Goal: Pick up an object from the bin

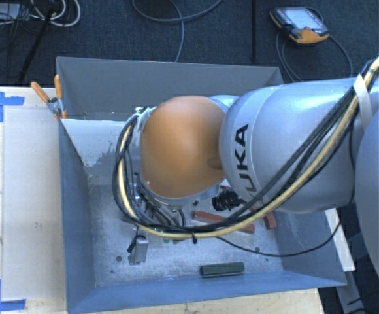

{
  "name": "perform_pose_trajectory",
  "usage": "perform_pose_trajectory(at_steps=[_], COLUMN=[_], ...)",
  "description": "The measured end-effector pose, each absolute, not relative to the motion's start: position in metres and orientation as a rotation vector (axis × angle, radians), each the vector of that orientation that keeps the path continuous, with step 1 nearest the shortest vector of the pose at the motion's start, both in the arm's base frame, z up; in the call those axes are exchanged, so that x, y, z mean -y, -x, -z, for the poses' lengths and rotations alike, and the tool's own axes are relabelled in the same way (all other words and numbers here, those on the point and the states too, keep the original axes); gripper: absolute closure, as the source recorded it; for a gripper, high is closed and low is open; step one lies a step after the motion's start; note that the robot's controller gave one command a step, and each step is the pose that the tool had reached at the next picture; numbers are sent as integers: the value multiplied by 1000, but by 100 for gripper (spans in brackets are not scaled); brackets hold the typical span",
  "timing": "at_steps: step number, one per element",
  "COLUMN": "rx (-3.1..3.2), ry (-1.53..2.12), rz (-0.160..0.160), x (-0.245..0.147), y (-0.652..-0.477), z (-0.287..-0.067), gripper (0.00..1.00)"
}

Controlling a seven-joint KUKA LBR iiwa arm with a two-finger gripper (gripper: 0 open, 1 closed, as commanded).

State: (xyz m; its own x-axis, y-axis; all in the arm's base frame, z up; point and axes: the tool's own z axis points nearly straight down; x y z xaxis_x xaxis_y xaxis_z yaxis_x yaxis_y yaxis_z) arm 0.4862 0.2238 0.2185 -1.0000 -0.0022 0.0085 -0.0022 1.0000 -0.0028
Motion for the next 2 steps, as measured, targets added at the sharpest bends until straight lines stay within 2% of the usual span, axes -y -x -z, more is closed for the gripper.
perform_pose_trajectory(at_steps=[1, 2], rx=[3140, 3129], ry=[3, -183], rz=[-1, 0], x=[-223, -197], y=[-488, -500], z=[-222, -246], gripper=[0, 0])
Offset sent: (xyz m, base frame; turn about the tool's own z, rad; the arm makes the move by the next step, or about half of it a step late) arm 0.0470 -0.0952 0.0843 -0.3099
